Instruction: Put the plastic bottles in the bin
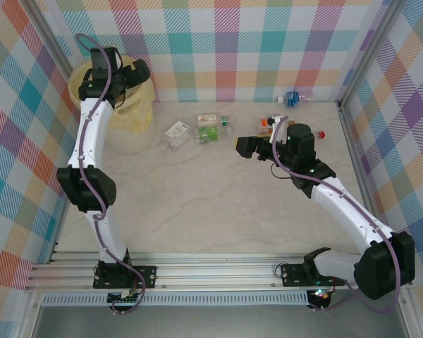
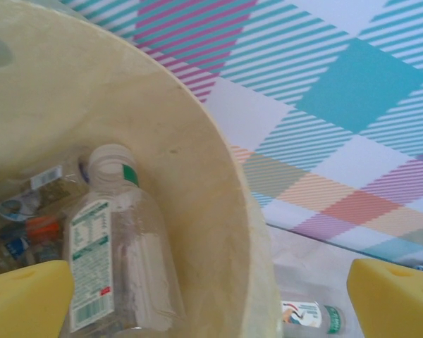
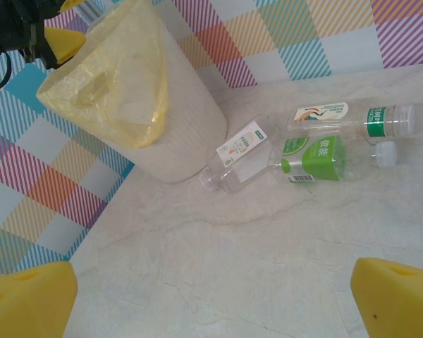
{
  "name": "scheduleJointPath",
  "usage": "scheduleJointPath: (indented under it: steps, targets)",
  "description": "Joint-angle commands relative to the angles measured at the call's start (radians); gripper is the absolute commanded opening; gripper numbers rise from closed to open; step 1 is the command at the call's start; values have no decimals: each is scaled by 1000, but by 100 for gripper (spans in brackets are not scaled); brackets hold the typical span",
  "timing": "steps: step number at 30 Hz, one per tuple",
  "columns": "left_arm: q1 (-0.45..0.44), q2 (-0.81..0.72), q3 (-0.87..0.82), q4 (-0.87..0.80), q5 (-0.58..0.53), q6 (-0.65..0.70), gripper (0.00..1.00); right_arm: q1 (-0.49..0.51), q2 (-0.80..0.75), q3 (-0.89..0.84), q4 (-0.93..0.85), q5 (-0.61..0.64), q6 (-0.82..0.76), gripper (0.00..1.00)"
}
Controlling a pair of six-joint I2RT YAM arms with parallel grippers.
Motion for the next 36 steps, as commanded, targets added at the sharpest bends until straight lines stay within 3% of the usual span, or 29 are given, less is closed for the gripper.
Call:
scheduleJointPath:
  steps: [1,6,9,15,21,36]
  targets:
    - [6,-29,11,-21,93,-9,100,8,-21,10,-5,12,-16,100]
    - [-57,-102,-77,23,84,51,100,9,-19,9,-7,25,-8,100]
    - [-124,-137,-119,29,16,130,100,8,-19,9,-8,34,-4,100]
    - [-277,-151,-153,-8,-81,356,100,8,-24,7,-19,49,-3,100]
    - [-392,-88,-138,-109,-91,613,100,8,-35,3,-23,65,-4,100]
    - [-389,212,-25,-304,-249,727,100,8,-103,-35,-47,121,-8,100]
